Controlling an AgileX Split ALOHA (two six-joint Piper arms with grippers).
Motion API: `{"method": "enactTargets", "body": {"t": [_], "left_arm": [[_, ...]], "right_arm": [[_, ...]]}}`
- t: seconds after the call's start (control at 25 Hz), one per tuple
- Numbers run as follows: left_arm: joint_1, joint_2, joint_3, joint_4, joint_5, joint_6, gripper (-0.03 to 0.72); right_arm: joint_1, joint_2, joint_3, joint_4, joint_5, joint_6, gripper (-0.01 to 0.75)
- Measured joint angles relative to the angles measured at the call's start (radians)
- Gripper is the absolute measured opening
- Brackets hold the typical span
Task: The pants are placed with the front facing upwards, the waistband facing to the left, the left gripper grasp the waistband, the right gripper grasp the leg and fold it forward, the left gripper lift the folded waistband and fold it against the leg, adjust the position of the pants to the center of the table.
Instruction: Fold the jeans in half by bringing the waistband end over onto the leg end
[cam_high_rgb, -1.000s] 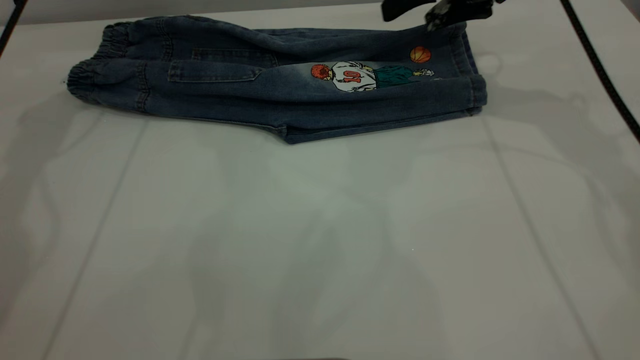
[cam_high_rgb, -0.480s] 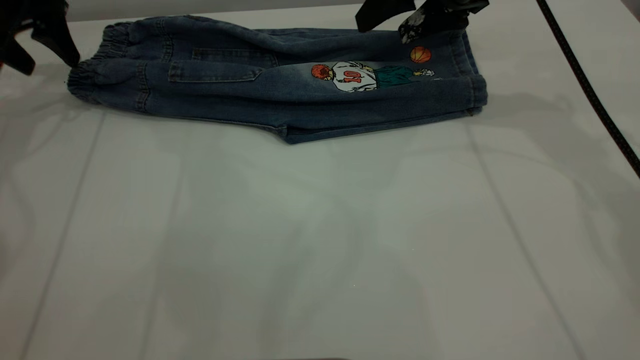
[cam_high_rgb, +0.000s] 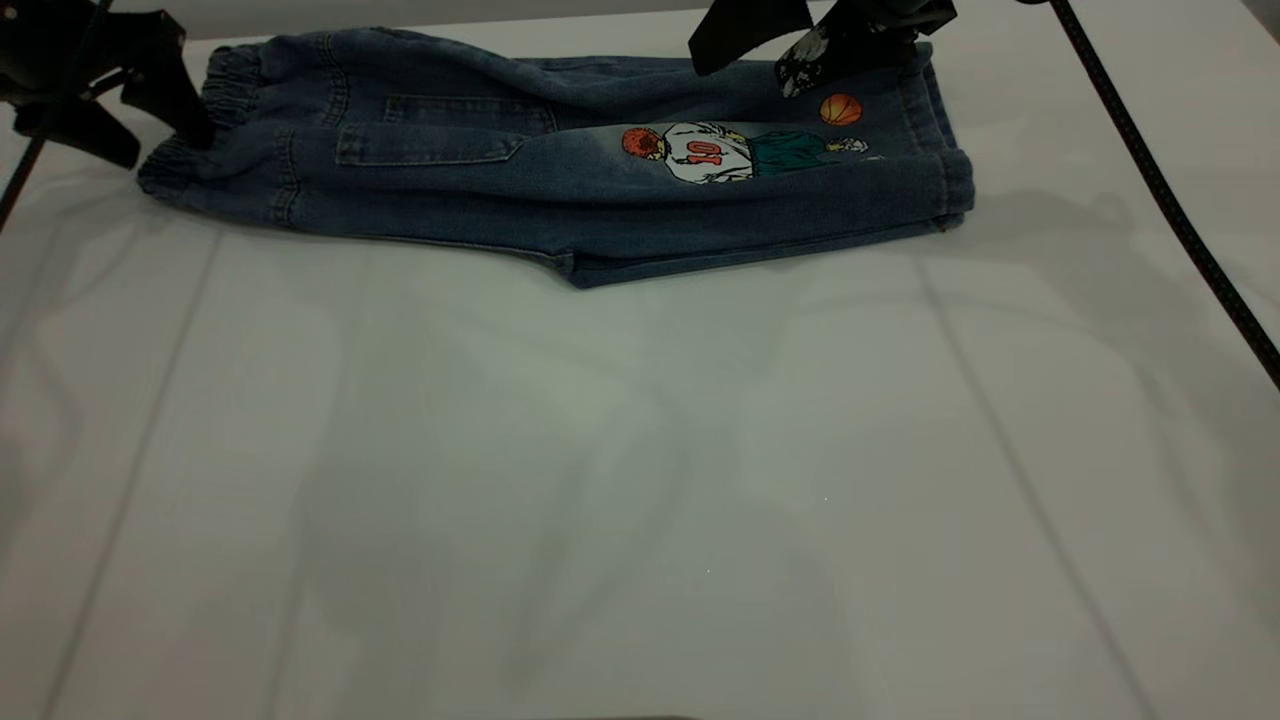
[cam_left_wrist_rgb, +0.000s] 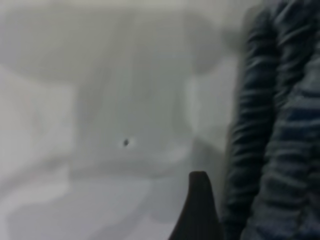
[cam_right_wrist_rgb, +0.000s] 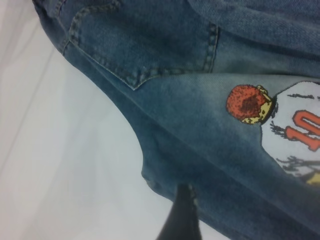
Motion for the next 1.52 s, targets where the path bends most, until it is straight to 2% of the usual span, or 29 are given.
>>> {"method": "enactTargets", "body": {"t": [0.28, 0.48, 0.6, 0.68, 0.76, 0.88, 0.96, 1.08, 1.24, 1.52], "left_arm": [[-0.001, 0.013, -0.01, -0.024, -0.028, 0.017, 0.528], [-0.001, 0.057, -0.012, -0.096, -0.045, 0.036, 0.527], [-0.001, 0.06, -0.013, -0.105, -0.048, 0.04, 0.506], [-0.001, 0.061, -0.013, -0.11, -0.05, 0.039, 0.46], [-0.001, 0.062, -0.013, -0.117, -0.048, 0.039, 0.373], [-0.001, 0.062, -0.02, -0.118, -0.052, 0.039, 0.152], [-0.001, 0.062, -0.021, -0.117, -0.054, 0.039, 0.062], [-0.001, 0.061, -0.038, -0.11, -0.041, 0.039, 0.04], [-0.002, 0.038, -0.081, -0.095, 0.008, 0.042, 0.039], [-0.024, -0.082, -0.138, -0.088, 0.089, 0.069, 0.039]], "right_arm": [[0.0, 0.0, 0.0, 0.002, 0.002, 0.0, 0.561], [0.0, 0.0, 0.0, 0.002, 0.004, 0.0, 0.561], [0.0, 0.0, 0.0, 0.002, 0.006, 0.0, 0.561], [0.0, 0.0, 0.0, 0.002, 0.007, 0.0, 0.561], [0.0, 0.0, 0.0, 0.002, 0.007, 0.0, 0.561], [0.0, 0.0, 0.0, 0.002, 0.007, 0.0, 0.561], [0.0, 0.0, -0.01, 0.003, 0.015, 0.0, 0.561], [0.01, 0.0, -0.059, 0.002, 0.035, 0.0, 0.561], [0.062, 0.0, -0.126, 0.002, 0.012, -0.004, 0.561], [0.184, 0.0, -0.138, 0.009, -0.239, -0.032, 0.561]]}}
